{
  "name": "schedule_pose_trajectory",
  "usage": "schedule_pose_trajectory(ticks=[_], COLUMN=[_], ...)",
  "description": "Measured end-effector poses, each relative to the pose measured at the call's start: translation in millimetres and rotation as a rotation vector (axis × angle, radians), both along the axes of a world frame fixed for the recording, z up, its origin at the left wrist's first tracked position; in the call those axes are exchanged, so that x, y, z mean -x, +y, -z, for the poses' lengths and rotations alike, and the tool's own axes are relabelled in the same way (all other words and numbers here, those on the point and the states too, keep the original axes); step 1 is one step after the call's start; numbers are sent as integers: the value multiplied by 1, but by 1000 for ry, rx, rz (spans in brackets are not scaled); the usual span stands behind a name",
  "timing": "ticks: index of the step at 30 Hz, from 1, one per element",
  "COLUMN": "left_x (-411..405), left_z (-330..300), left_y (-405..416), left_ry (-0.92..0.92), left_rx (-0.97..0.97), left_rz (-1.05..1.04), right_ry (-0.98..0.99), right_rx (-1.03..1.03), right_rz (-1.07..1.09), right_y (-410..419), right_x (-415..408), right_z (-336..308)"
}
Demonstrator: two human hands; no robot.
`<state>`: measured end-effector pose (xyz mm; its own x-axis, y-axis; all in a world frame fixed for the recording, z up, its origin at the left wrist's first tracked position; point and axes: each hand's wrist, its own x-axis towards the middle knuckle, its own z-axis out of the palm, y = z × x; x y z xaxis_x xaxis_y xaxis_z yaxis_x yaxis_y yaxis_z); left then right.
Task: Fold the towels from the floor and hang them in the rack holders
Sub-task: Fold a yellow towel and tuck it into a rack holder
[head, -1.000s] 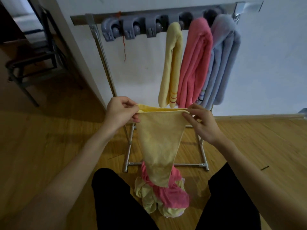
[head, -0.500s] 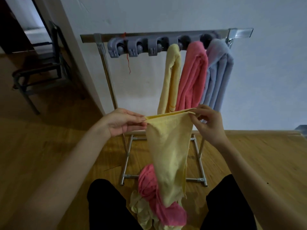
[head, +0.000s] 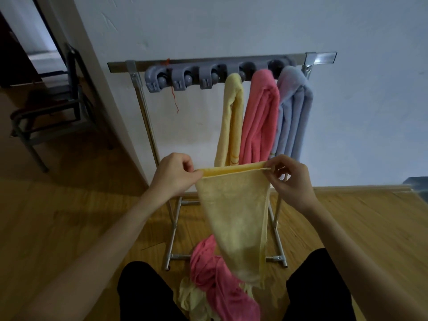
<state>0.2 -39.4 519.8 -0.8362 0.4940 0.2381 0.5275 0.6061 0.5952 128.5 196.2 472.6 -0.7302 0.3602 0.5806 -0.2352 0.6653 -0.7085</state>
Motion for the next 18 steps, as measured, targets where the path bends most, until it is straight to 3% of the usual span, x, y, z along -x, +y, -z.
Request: schedule_pose_trajectory(ticks=[7, 13, 18], left_x=[-3, -11, -14], left_z=[-21, -36, -37], left_y=[10, 9, -1], left_ry=[190, -142, -177], left_rx=[-87, 109, 353], left_rz=[136, 489, 677], right_ry=[105, 44, 3], right_rx=[98, 127, 55], right_rz=[103, 89, 11], right_y=[-4, -15, -24], right_x=[9, 24, 30], right_z=[-13, -14, -18])
